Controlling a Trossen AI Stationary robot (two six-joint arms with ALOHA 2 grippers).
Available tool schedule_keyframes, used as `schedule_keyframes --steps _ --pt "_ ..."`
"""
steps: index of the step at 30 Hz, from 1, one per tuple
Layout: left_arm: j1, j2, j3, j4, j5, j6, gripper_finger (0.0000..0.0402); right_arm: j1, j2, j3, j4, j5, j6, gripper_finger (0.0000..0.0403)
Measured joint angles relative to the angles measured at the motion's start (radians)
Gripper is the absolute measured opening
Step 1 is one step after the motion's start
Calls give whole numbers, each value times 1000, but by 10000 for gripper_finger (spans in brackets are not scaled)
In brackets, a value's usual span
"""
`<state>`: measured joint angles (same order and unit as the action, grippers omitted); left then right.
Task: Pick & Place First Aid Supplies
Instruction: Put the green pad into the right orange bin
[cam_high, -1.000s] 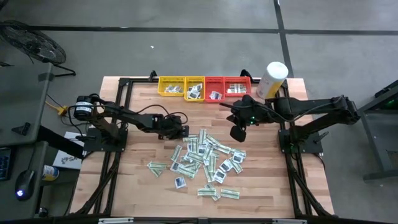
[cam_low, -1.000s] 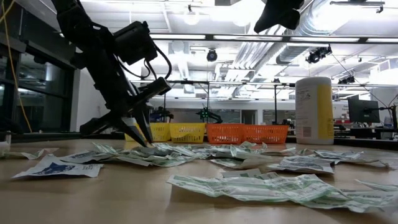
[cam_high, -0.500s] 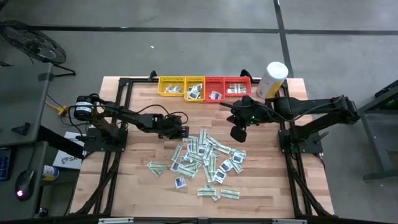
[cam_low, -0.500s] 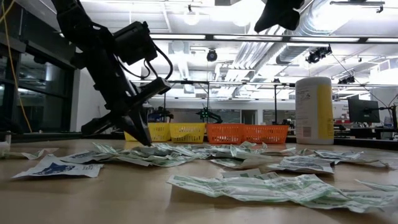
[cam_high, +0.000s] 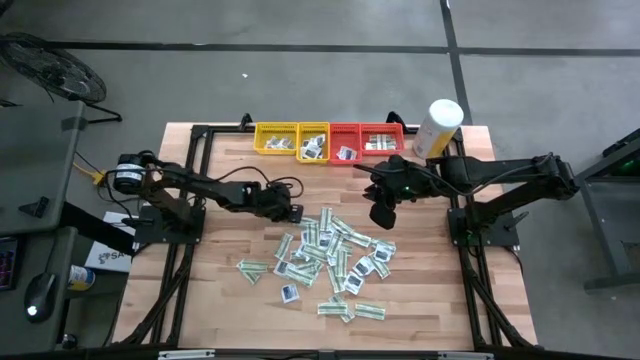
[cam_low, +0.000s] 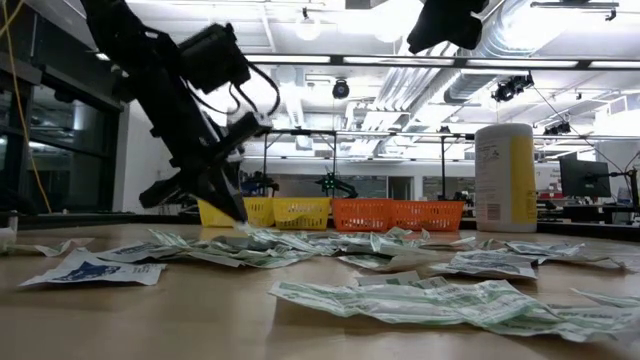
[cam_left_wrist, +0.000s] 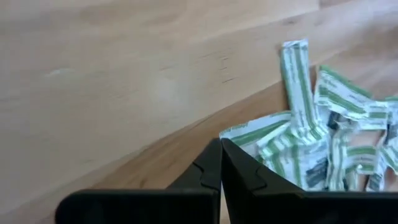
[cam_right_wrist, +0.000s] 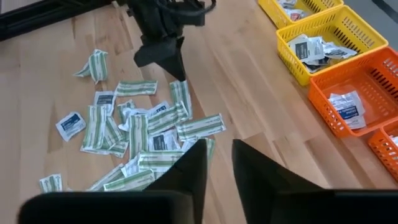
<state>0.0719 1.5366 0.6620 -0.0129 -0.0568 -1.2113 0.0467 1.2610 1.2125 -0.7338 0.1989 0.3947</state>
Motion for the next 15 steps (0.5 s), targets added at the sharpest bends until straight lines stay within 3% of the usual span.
schedule_keyframes --steps 8,15 --pt "0 -130 0 -38 -42 77 0 0 3 0 37 -6 1 118" --pt "0 -247 1 -18 -88 159 0 0 22 0 128 -16 -55 124"
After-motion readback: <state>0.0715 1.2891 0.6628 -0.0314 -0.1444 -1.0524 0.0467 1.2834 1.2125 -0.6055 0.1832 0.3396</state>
